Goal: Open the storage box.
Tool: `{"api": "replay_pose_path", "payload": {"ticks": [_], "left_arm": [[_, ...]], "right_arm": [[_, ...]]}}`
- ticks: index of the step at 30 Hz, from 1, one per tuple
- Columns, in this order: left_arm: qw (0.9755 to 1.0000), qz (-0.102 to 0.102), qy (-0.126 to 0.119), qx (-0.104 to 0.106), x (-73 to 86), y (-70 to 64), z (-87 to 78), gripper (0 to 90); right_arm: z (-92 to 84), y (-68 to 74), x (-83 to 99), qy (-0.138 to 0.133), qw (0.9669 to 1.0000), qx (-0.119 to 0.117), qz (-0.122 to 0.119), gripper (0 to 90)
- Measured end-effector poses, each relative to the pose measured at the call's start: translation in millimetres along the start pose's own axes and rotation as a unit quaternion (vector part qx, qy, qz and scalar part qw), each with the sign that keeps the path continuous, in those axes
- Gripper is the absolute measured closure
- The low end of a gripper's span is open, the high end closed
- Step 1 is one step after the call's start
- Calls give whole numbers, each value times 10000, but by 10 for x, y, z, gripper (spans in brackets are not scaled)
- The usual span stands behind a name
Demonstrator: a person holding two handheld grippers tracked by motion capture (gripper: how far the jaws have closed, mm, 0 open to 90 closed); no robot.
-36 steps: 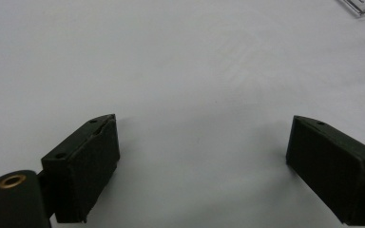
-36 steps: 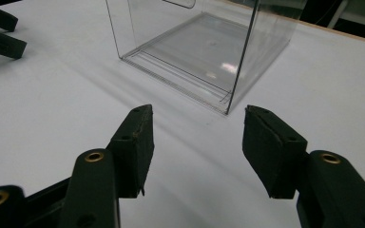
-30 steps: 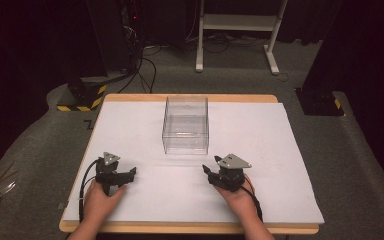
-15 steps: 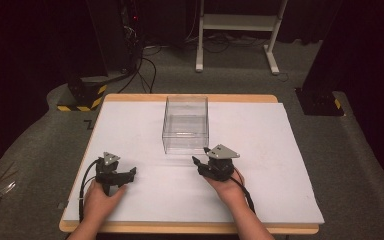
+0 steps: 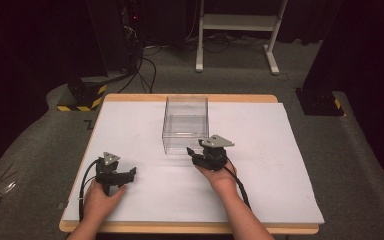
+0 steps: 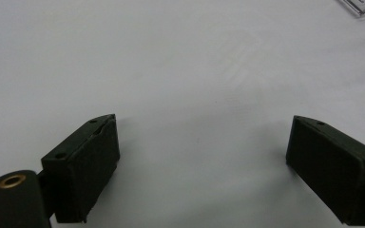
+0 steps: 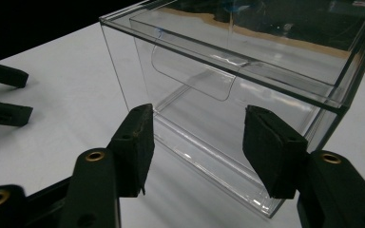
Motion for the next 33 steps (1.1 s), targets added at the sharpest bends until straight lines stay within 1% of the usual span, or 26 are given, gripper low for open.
{"api": "replay_pose_path", "payload": {"ticks": [2, 6, 8, 15, 20, 23, 25, 29, 33], "left_arm": [[10000, -1, 1, 0, 0, 0, 0, 110], [10000, -2, -1, 1, 0, 0, 0, 110], [10000, -3, 0, 1, 0, 0, 0, 110], [10000, -2, 0, 1, 0, 0, 0, 110], [10000, -1, -1, 0, 0, 0, 0, 110], [10000, 0, -2, -1, 0, -1, 0, 110], [10000, 9, 5, -3, 1, 0, -1, 110], [10000, 10, 4, -4, 1, 0, -1, 110], [10000, 12, 5, -6, 1, 0, -1, 110]], "right_arm": [[13, 4, -7, 21, 10000, -13, 17, 432], [63, 8, -35, 71, 10000, -15, -29, 421], [90, 13, -53, 25, 10000, -37, 18, 419], [139, -26, -57, -10, 10000, -68, 49, 424], [166, -61, -63, -41, 9999, -105, 82, 452], [182, -59, -70, -80, 9998, -174, 101, 490], [192, -60, -79, -100, 9998, -194, 37, 510], [217, -58, -95, -136, 9996, -261, 27, 557], [230, -55, -104, -183, 9994, -298, 14, 586]]}}
Point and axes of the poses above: each handheld gripper's, and its own axes: z roughly forward along the jaws, x roughly out of its underside, y roughly to its left, the point moved 4 cm from there along z, roughly forward along the jaws, and after that the axes turned 5 degrees about y, right-handed, at the moved point
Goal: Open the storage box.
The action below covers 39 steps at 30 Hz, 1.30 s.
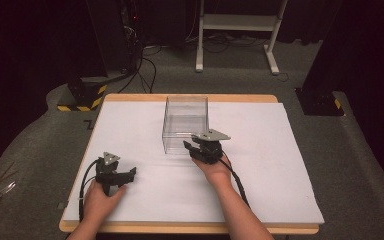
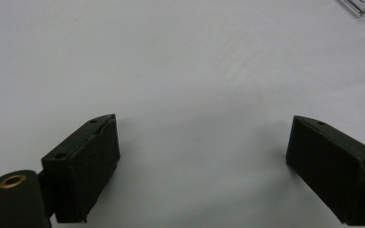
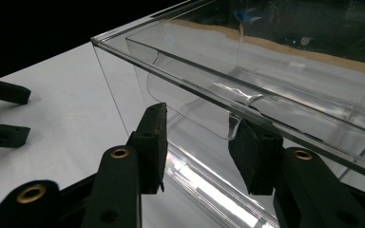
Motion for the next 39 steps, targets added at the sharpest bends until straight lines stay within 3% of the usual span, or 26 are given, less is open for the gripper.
{"api": "replay_pose_path", "payload": {"ticks": [7, 14, 19, 39], "left_arm": [[10000, -1, -8, -1, -1, 0, 1, 110], [10000, -3, 1, 3, 0, 0, 0, 110], [10000, 1, -1, 1, 0, 1, 0, 110], [10000, -5, -9, 0, 0, 0, 1, 110]], "right_arm": [[5, -50, 7, -35, 10000, -60, 29, 680], [-42, -116, 53, -105, 9989, -428, 167, 754], [-85, -106, 89, -121, 9989, -458, 21, 772], [-247, -11, 201, -158, 9983, -543, -123, 815]]}}
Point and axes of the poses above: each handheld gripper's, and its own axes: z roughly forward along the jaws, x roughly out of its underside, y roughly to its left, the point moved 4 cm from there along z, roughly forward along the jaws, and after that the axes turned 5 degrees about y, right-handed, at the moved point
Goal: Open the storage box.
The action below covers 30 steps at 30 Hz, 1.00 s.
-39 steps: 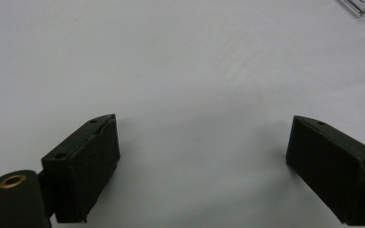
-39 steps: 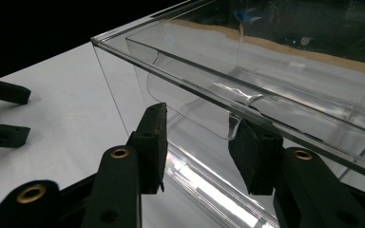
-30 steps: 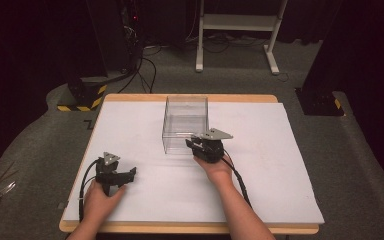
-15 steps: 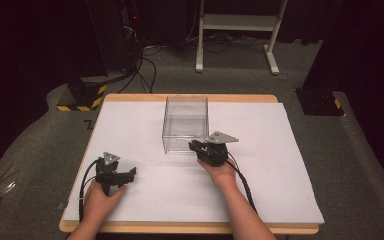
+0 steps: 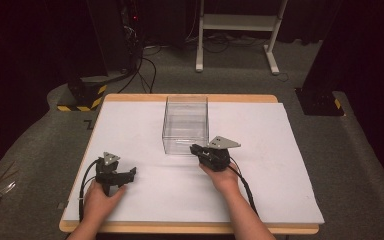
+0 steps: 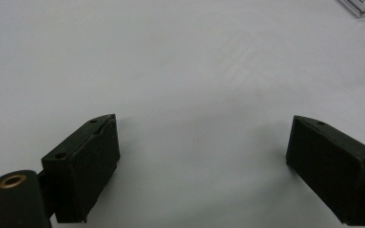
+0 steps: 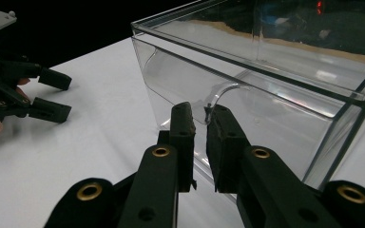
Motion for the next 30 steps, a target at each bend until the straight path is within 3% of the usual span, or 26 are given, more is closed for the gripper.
{"api": "replay_pose_path", "payload": {"ticks": [19, 23, 30], "left_arm": [[10000, 2, 2, -2, 0, 0, 0, 110], [10000, 2, 1, -4, 0, 0, -1, 110], [10000, 3, 7, -4, 0, -1, -2, 110]], "right_arm": [[64, 19, 2, -15, 9997, -241, -23, 733], [79, 29, -5, -23, 9997, -227, -110, 739], [44, 8, 6, 27, 9993, -372, -47, 774]]}}
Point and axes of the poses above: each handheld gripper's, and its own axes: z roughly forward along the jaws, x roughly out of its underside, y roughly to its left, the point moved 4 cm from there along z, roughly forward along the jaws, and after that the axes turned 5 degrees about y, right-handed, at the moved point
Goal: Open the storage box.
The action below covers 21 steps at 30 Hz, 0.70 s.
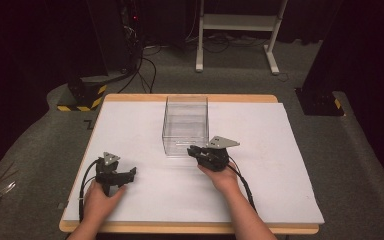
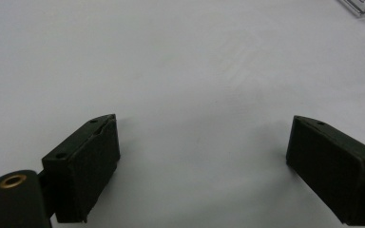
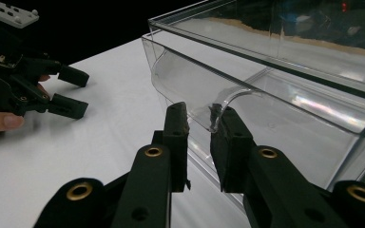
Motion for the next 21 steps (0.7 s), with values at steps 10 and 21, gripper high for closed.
{"api": "replay_pose_path", "payload": {"ticks": [10, 21], "left_arm": [[10000, 2, 1, 0, 0, 1, 0, 110], [10000, 4, 6, 5, 0, 0, -1, 110]], "right_arm": [[-45, 54, 34, 0, 10000, -45, -62, 777], [-129, 169, 101, -5, 9999, -126, -64, 785]]}}
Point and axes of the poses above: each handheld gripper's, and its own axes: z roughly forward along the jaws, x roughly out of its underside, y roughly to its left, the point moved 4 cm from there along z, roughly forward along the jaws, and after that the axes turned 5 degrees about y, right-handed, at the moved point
